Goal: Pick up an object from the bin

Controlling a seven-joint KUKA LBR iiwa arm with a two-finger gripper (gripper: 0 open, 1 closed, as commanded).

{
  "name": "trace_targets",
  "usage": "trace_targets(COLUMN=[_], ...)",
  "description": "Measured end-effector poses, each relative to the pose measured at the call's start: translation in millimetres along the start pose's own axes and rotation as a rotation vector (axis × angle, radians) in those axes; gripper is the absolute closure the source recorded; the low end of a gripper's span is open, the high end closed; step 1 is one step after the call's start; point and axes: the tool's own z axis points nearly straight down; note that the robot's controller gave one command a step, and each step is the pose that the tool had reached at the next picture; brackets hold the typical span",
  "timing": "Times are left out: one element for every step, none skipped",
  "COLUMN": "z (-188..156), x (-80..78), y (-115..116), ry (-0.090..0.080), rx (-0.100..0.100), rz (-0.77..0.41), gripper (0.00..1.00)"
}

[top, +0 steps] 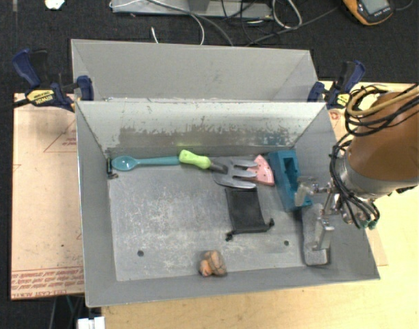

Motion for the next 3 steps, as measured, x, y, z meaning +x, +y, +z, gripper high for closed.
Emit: trace_targets(z=[92,69,60], x=[-46.2,-45.4,-38.7], y=[70,100,112], ry=[-0.005,-0.006,-0.007], rx=[-0.001,0.002,-0.001], rz=[0.049,0.14,0.095], gripper=[0.0,0.0,0.0])
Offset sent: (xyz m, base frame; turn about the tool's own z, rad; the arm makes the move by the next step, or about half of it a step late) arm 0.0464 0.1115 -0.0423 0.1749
